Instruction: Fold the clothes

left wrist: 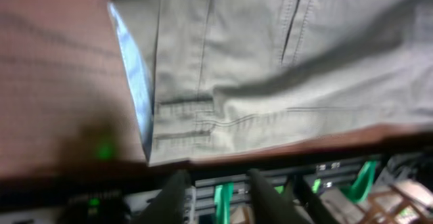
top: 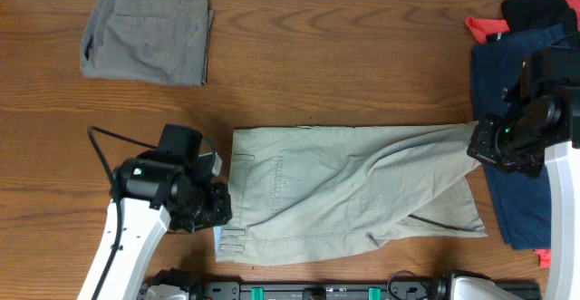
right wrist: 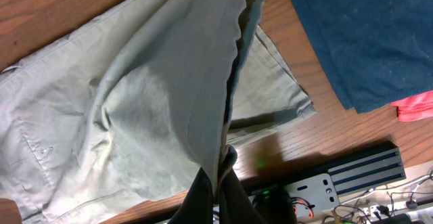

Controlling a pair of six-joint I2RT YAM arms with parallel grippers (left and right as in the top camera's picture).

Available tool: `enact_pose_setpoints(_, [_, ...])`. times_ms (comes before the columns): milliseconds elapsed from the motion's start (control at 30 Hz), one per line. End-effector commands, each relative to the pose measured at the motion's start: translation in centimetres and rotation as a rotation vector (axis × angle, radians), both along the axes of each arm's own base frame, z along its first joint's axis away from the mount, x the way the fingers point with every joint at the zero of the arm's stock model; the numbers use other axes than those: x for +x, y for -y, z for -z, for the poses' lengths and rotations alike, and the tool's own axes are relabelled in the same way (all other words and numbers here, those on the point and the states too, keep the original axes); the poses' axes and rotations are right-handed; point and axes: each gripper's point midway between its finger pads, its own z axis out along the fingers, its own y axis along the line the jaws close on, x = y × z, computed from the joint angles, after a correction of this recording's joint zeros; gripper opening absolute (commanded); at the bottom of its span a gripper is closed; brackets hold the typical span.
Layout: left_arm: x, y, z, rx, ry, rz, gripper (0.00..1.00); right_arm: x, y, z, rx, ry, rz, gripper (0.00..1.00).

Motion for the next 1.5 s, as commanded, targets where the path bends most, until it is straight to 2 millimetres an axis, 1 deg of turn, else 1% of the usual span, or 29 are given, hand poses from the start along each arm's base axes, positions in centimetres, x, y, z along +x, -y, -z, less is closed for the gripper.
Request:
enact_pose_setpoints(0, [0.0, 0.0, 2.3, 0.017, -0.083, -0.010, 0.54, -0.1, 0.3, -0.2, -0.013, 0.009, -0.002, 0.01])
enact_pose_setpoints(267, [2.0, 0.4, 7.9, 0.043, -0.215, -0.009, 0.56, -0.1, 0.3, -0.2, -0.017, 0.009, -0.028, 0.01])
enact_pose_setpoints(400, [2.3, 0.5, 10.1, 0.052, -0.266, 0.007, 0.55, -0.1, 0.3, -0.2, -0.017, 0.010, -0.028, 0.01])
enact_pose_setpoints(567, [1.8, 0.4, 11.6, 0.060, -0.324, 0.030, 0.55, 0.0, 0.3, -0.2, -0.019, 0.014, -0.032, 0.01])
enact_pose_setpoints(667, [1.9, 0.4, 12.2, 0.060, -0.333, 0.040, 0.55, 0.0, 0.3, -0.2, -0.019, 0.016, -0.032, 0.01])
enact_pose_setpoints(800, [2.0, 0.4, 12.3, 0.058, -0.328, 0.050, 0.54, 0.1, 0.3, -0.2, -0.019, 0.017, -0.032, 0.01])
enact_pose_setpoints(833, [2.0, 0.4, 12.3, 0.057, -0.327, 0.055, 0.53, 0.1, 0.3, -0.2, -0.019, 0.017, -0.032, 0.01])
enact_pose_setpoints(867, [1.9, 0.4, 12.3, 0.056, -0.327, 0.056, 0.43, 0.1, 0.3, -0.2, -0.019, 0.017, -0.032, 0.01])
enact_pose_setpoints(900, [1.9, 0.5, 12.3, 0.053, -0.329, 0.055, 0.29, 0.1, 0.3, -0.2, -0.019, 0.017, -0.032, 0.01])
enact_pose_setpoints(967, [1.9, 0.6, 12.2, 0.044, -0.331, 0.058, 0.06, 0.1, 0.3, -0.2, -0.019, 0.019, -0.032, 0.01])
enact_pose_setpoints(1100, [1.6, 0.6, 12.1, 0.044, -0.344, 0.060, 0.06, 0.3, 0.3, -0.2, -0.020, 0.026, -0.031, 0.01])
enact_pose_setpoints(1233, [1.3, 0.5, 11.4, 0.046, -0.354, 0.060, 0.06, 0.3, 0.3, -0.2, -0.020, 0.026, -0.031, 0.01])
enact_pose_setpoints(1300, [1.5, 0.5, 10.7, 0.043, -0.337, 0.060, 0.06, 0.3, 0.3, -0.2, -0.020, 0.026, -0.031, 0.01])
enact_pose_setpoints(1467, [1.8, 0.6, 7.6, 0.028, -0.246, 0.059, 0.06, 0.2, 0.3, -0.2, -0.020, 0.024, -0.031, 0.01])
